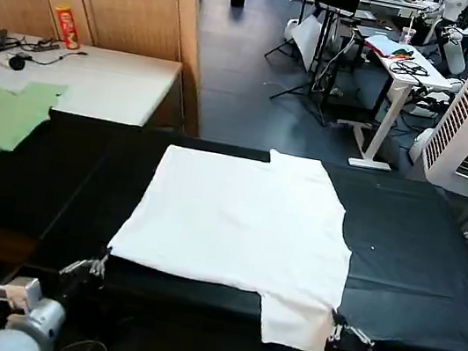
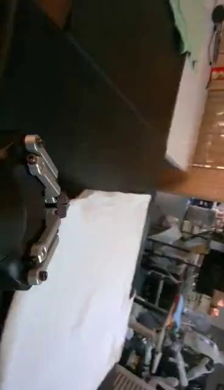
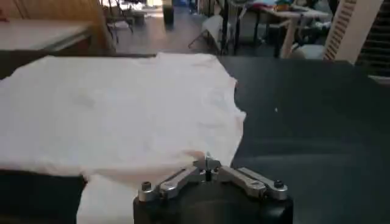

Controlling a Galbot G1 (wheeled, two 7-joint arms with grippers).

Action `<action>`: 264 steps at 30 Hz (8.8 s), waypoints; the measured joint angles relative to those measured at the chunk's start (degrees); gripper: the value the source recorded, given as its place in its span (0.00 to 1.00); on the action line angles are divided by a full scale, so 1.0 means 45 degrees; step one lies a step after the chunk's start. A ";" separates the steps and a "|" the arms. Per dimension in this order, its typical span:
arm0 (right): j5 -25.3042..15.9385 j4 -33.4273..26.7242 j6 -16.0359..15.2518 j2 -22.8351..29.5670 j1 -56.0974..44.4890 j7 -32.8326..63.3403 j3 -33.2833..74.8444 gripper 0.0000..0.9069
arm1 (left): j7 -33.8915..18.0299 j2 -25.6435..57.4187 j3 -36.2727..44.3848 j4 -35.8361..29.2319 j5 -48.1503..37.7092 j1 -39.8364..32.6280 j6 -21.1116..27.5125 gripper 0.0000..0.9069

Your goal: Fold and organize the clothes.

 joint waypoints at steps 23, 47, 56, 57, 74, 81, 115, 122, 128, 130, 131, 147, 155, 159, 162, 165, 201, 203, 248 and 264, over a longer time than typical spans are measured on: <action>-0.0213 -0.6276 0.0927 -0.0364 0.6219 -0.0291 -0.2353 0.38 | 0.0041 0.0096 0.1653 0.4768 0.1329 -0.5422 -0.0551 0.51; 0.0346 -0.3100 0.0374 -0.0980 0.2319 -0.0640 -0.0551 0.90 | 0.0199 -0.0128 0.1763 0.5441 0.1982 -0.5378 -0.0463 0.97; 0.0314 -0.3469 0.0394 -0.0720 0.2239 -0.0646 -0.0558 0.56 | 0.0502 -0.0287 0.1753 0.5439 0.1850 -0.4827 -0.0432 0.73; 0.0299 -0.3477 0.0397 -0.0676 0.2224 -0.0645 -0.0563 0.39 | 0.0502 -0.0290 0.1753 0.5495 0.1843 -0.4825 -0.0418 0.43; 0.0445 -0.2142 -0.1188 -0.1016 0.1481 0.0400 -0.0441 0.08 | 0.0361 -0.0147 0.1757 0.5179 0.1994 -0.4353 -0.0298 0.00; 0.0489 -0.0513 -0.2200 -0.1179 -0.0004 0.0844 -0.0027 0.08 | -0.0132 0.0414 0.1513 0.4133 0.2126 -0.3169 0.0024 0.00; 0.1724 -0.1232 -0.0826 -0.2136 0.3785 0.0793 -0.0715 0.97 | -0.1107 0.1328 0.0199 0.0006 0.0623 -0.1978 0.2217 0.97; 0.1688 -0.5446 -0.0640 -0.1725 0.8015 0.1239 -0.2801 0.97 | -0.0315 0.1653 0.1912 0.3465 -0.0654 -0.6433 0.2060 0.97; 0.1273 -0.8765 -0.1032 -0.0970 1.0643 0.1326 -0.3849 0.97 | 0.0156 0.1389 0.3600 0.6622 -0.0863 -0.9850 0.2085 0.97; 0.1284 -0.9656 -0.1276 -0.0657 1.1280 0.1361 -0.3998 0.97 | 0.0250 0.1267 0.4097 0.7684 -0.0763 -1.0738 0.2088 0.97; 0.1290 -1.0054 -0.1346 -0.0506 1.1545 0.1362 -0.4028 0.97 | 0.0337 0.1160 0.4358 0.8315 -0.0717 -1.1237 0.2151 0.97; 0.0700 -1.3467 -0.1393 0.0723 1.3305 0.1261 -0.4259 0.97 | 0.1464 0.0437 0.5798 1.3895 -0.0229 -1.4709 0.2869 0.97; 0.0687 -1.3958 -0.1445 0.0781 1.3320 0.1176 -0.4090 0.87 | 0.1802 0.0187 0.5905 1.4810 0.0021 -1.5051 0.2620 0.81; 0.0694 -1.4104 -0.1414 0.0847 1.3314 0.0993 -0.4039 0.49 | 0.1945 0.0099 0.5935 1.4968 0.0352 -1.5048 0.2470 0.34; 0.0701 -1.4244 -0.1378 0.0907 1.3335 0.0901 -0.4018 0.23 | 0.2130 0.0055 0.5954 1.5052 0.0657 -1.5029 0.2254 0.19; 0.0717 -1.4396 -0.1371 0.0975 1.3398 0.0879 -0.3957 0.13 | 0.2252 0.0020 0.5997 1.5166 0.0938 -1.5027 0.2149 0.18; 0.3067 -0.6026 -0.0990 -0.2744 0.8219 0.0247 -0.3221 0.04 | 0.1123 0.2342 0.4618 0.8485 -0.0567 -1.1543 0.2790 0.13; 0.3065 -0.5483 -0.1114 -0.2965 0.7810 0.0383 -0.3211 0.04 | 0.1031 0.2632 0.4372 0.7613 -0.0613 -1.0878 0.2826 0.14; 0.2680 -0.1129 -0.2683 -0.3612 0.2112 0.0928 -0.1747 0.97 | 0.0420 0.2524 0.0800 0.1942 0.1408 -0.2295 0.2550 0.97; 0.2320 -0.2321 -0.1140 -0.2198 0.3600 0.1971 -0.1411 0.97 | 0.0041 0.2039 0.0982 0.2454 -0.0141 -0.3607 0.2476 0.97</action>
